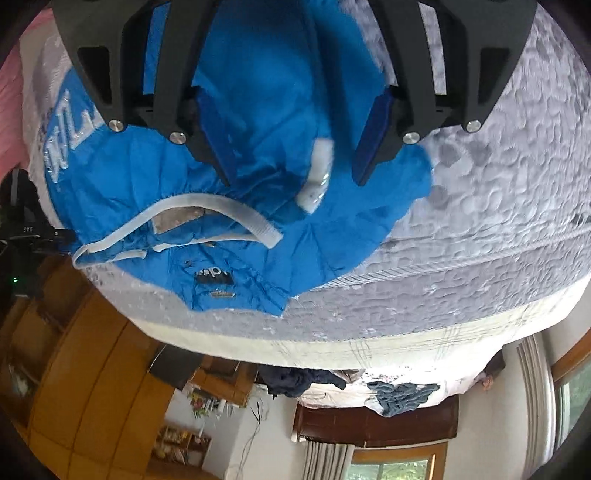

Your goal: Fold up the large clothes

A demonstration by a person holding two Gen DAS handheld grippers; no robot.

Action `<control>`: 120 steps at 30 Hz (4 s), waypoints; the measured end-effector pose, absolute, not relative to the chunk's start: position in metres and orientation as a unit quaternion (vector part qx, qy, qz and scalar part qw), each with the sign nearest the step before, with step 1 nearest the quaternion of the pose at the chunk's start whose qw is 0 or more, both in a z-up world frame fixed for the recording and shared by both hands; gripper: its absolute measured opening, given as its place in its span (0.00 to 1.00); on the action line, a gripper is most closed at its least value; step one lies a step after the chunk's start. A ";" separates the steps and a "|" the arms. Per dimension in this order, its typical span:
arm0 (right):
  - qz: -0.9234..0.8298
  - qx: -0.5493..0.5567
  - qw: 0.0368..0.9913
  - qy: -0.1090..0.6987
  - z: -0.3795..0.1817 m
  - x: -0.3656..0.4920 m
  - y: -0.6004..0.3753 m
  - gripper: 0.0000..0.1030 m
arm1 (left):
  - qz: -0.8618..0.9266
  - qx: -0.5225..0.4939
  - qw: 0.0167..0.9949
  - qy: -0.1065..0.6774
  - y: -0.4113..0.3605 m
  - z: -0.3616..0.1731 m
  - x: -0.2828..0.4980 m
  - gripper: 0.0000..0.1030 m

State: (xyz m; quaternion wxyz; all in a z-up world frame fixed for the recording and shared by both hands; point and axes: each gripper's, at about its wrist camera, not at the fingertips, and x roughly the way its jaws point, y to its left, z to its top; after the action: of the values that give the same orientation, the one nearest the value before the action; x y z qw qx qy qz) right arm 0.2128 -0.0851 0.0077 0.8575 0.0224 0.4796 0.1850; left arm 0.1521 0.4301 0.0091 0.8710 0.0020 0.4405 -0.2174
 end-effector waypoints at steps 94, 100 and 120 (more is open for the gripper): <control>0.172 0.232 0.831 0.475 -0.006 0.143 -0.164 0.70 | -0.119 -0.110 0.882 0.443 0.495 0.017 0.090 0.76; 0.197 0.272 0.812 0.477 -0.019 0.165 -0.174 0.77 | -0.168 -0.171 0.847 0.474 0.511 -0.002 0.119 0.76; 0.253 0.315 0.766 0.499 -0.069 0.222 -0.147 0.75 | -0.245 -0.220 0.798 0.505 0.460 -0.049 0.179 0.78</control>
State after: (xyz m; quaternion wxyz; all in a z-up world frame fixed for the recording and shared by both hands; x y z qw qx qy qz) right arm 0.2217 -0.1471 -0.0693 0.7662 0.3154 0.4992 0.2535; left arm 0.1786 0.4605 -0.0493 0.7978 -0.2198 0.5051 -0.2453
